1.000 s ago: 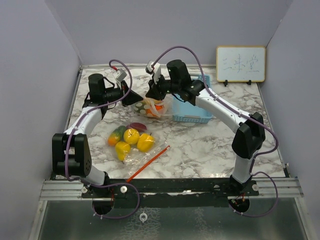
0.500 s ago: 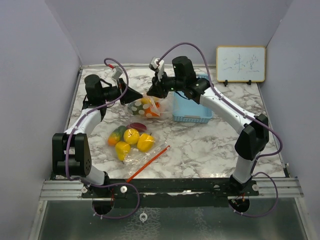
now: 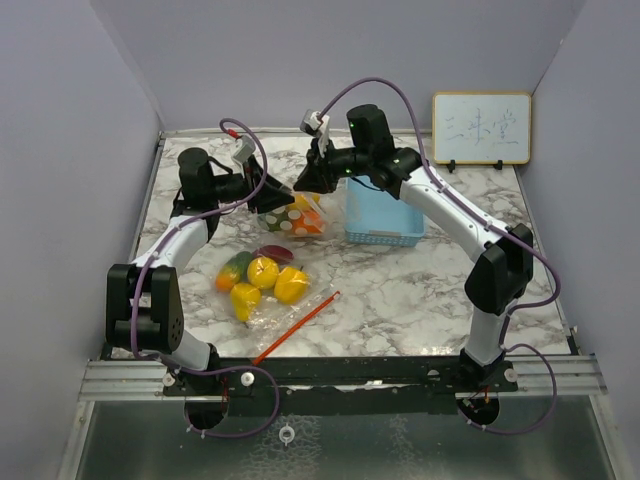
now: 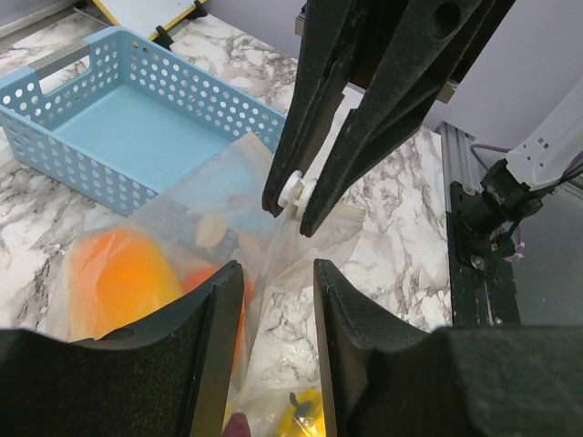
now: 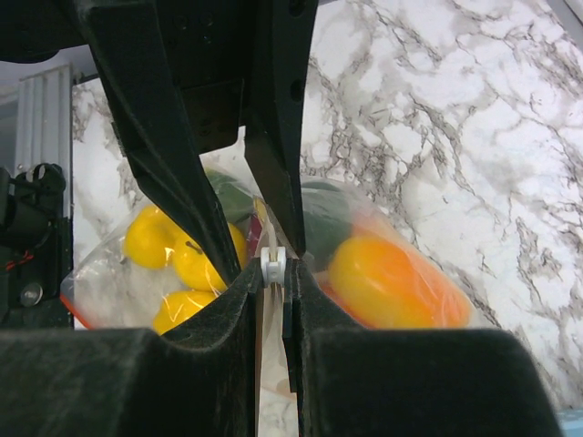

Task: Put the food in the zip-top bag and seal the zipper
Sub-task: Zip the zipper food storage bag at the center of the board.

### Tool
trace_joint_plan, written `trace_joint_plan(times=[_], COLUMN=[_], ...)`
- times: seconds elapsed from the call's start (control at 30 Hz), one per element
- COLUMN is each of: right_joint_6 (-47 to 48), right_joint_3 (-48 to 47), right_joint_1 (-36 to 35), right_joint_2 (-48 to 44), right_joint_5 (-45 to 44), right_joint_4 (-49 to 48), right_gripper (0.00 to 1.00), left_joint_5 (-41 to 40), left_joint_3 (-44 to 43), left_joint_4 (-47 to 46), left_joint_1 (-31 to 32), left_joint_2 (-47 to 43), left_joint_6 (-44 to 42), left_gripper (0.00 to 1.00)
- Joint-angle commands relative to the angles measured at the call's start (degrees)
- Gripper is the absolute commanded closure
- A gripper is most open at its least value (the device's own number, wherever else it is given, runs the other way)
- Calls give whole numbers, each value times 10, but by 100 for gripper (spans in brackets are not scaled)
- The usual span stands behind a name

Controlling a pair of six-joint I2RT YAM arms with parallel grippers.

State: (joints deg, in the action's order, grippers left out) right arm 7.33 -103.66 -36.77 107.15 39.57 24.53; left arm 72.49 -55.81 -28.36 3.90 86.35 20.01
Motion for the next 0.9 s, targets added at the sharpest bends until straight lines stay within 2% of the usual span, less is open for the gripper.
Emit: trace_joint_plan(times=[0.0,0.17,0.2,0.37,0.53,0.6,0.73,0.87], right_joint_6=[-7,-6,-5,-3,13,17,22,23], right_joint_3=[-10,-6,-5,-3,14,33,64,86], right_joint_1=[0,0,0,0,0,0,1,5], right_joint_2=[5,3,3,3,-10,-22,-35,-52], right_joint_5=[42,54,54,-5,-118,-143,-176,-196], right_joint_4=[8,10,10,16,24,20,20,14], right_gripper=[88,89,89,88,89,89,89,89], left_joint_5=[31,37,39,55,-7,-19,-27,-38], left_joint_3=[-18,-29,-29,-26,-9,5,40,53], left_joint_4=[-10,-13,-18,-85,-108,-147,-359,-509], left_joint_1=[9,12,13,16,-3,-20,-56,-81], left_joint_2=[3,16,19,29,21,19,32,58], left_joint_6=[-19,-18,-15,45,82,115,270,388], left_gripper=[66,91,100,100,100,100,100,100])
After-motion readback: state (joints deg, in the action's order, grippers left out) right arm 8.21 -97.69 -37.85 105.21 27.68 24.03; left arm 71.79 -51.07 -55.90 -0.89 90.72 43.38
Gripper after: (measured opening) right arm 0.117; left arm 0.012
